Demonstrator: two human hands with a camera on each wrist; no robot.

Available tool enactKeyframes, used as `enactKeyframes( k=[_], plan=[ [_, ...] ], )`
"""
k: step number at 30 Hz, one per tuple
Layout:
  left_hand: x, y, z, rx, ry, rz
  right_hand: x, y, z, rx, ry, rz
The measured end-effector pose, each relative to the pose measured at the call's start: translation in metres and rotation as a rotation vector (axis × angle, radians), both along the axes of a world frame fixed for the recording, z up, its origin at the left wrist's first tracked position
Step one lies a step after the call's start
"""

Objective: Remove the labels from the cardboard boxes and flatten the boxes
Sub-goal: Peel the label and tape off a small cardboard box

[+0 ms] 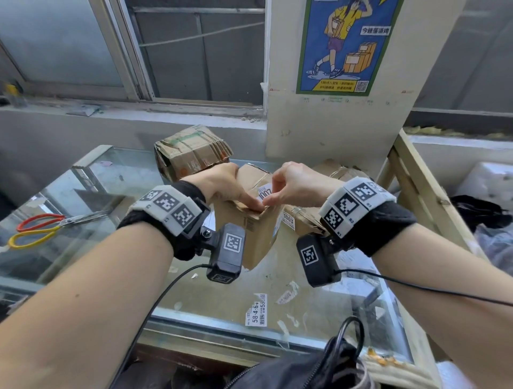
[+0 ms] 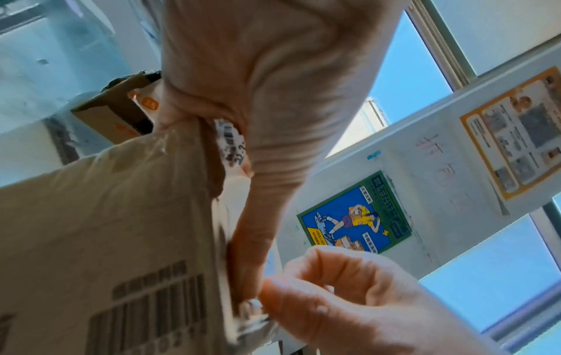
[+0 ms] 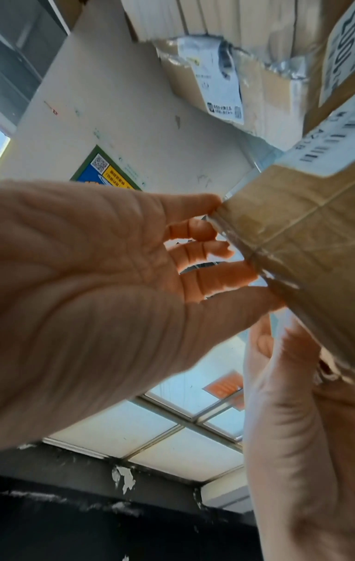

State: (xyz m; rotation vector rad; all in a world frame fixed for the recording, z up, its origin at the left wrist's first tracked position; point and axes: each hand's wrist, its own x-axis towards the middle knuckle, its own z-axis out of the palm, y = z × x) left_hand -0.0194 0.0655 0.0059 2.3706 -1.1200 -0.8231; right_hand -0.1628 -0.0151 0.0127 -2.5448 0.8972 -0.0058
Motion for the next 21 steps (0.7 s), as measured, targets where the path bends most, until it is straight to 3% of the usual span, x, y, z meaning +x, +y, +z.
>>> enactKeyframes(
  k=[8,12,14,21],
  plan=[
    [0.005,-0.003,-0.012,-0.207,0.148,0.245,0.006,-0.002,-0.004,0.118,-0.062,-0.167],
    [0.003,-0.003,-0.018,-0.278,0.147,0.265,0.008,-0.005,-0.012,0.607,-0.216,-0.25],
    [-0.002,-0.001,-0.018,-0.303,0.109,0.233,0.008,-0.006,-0.015,0.705,-0.269,-0.268],
    [-0.014,-0.002,-0.02,-0.325,0.014,0.137,0.001,-0.007,-0.018,0.12,-0.156,-0.148]
  ],
)
